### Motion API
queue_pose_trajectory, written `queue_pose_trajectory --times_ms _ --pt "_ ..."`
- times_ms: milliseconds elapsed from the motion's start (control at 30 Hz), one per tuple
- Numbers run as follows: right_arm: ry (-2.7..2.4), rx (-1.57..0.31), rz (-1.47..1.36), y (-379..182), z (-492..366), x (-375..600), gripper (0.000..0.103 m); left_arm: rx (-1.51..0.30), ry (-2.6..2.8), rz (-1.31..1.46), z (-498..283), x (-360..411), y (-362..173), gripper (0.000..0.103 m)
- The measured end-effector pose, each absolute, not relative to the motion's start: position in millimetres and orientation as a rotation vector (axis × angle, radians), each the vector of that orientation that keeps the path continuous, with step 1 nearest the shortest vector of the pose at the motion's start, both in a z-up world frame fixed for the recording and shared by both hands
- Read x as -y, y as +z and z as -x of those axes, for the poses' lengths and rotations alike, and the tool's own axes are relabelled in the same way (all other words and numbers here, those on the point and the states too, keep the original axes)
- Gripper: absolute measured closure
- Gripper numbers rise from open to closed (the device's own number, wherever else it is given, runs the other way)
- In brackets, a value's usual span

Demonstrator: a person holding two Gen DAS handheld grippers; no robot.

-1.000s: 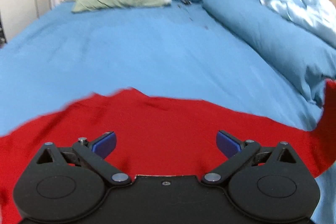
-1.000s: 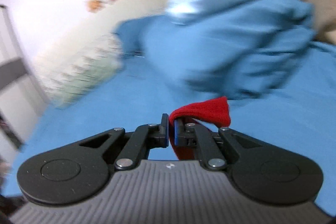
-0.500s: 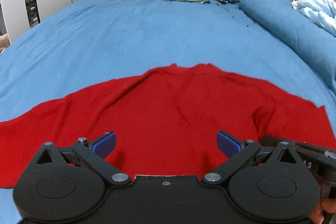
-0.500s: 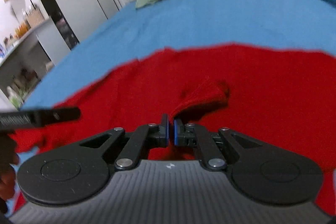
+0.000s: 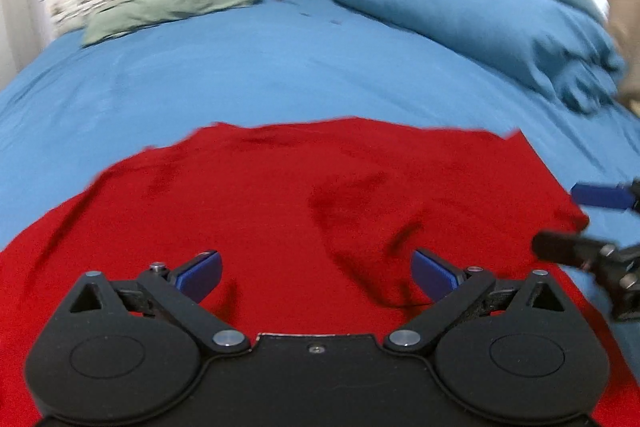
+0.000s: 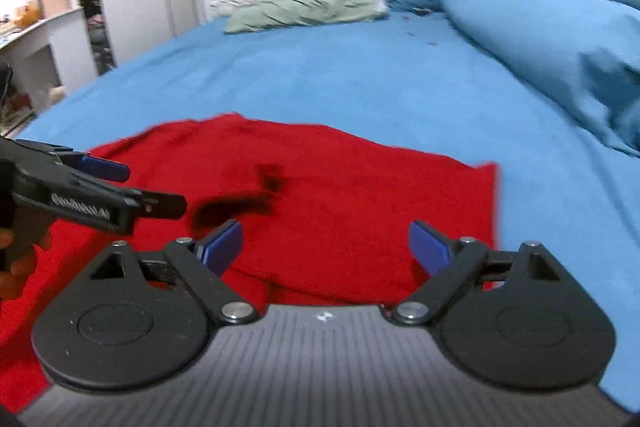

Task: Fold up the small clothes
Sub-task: 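Fold the sleeve across the sweater body with the right gripper and release, then grasp the other sleeve cuff with the left gripper and lift it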

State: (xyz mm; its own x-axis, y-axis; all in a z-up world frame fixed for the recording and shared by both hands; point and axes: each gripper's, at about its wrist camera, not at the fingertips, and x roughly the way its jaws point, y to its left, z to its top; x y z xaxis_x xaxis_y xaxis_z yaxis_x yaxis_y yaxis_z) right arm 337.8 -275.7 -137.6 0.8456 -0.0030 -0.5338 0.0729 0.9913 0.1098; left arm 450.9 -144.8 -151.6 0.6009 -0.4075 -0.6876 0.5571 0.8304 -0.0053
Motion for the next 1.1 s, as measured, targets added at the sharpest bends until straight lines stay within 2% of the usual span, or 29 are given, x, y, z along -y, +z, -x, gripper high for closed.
queue_pose_trajectory --times_ms 100,200,233,333,467,633,667,700,733,767,900,1100 --pt "-0.085 -0.583 -0.145 -143.4 -329.7 294.8 0.000 -0.753 -0.575 -0.257 -455.2 166.3 -169.2 0.023" --pt "-0.119 -0.593 -0.171 -150.6 -323.1 310.6 0.000 -0.744 -0.511 -0.187 -463.4 160.1 -174.0 0.029" --pt "-0.126 -0.592 -0.180 -153.0 -322.0 314.1 0.000 -0.745 -0.495 -0.142 -466.3 154.7 -173.3 0.035" --pt "-0.157 -0.583 -0.197 -156.8 -321.1 320.1 0.000 -0.730 -0.458 0.006 -471.5 126.4 -169.6 0.041" --pt "-0.194 -0.578 -0.273 -165.4 -317.2 335.3 0.000 -0.711 -0.427 0.094 -471.7 103.3 -172.2 0.043" --pt "-0.206 -0.599 -0.318 -174.2 -311.7 342.6 0.000 -0.703 -0.453 0.101 -469.4 107.6 -175.5 0.043" --pt "-0.206 -0.602 -0.318 -174.9 -311.0 342.6 0.000 -0.702 -0.452 0.105 -469.0 108.8 -175.7 0.047" --pt "-0.204 -0.605 -0.317 -175.3 -311.7 342.8 0.000 -0.704 -0.446 0.111 -469.8 109.0 -175.3 0.065" --pt "-0.202 -0.607 -0.314 -175.3 -311.7 342.3 0.000 -0.708 -0.439 0.111 -468.3 109.3 -175.6 0.091" --pt "-0.199 -0.610 -0.309 -175.2 -311.8 341.2 0.000 -0.716 -0.437 0.114 -470.5 110.1 -174.5 0.099" --pt "-0.178 -0.627 -0.276 -174.1 -315.2 333.1 0.000 -0.675 -0.425 0.121 -468.1 107.8 -153.2 0.099" --pt "-0.140 -0.641 -0.202 -166.1 -326.0 312.4 0.000 -0.475 -0.342 0.069 -458.6 54.1 -86.2 0.099"
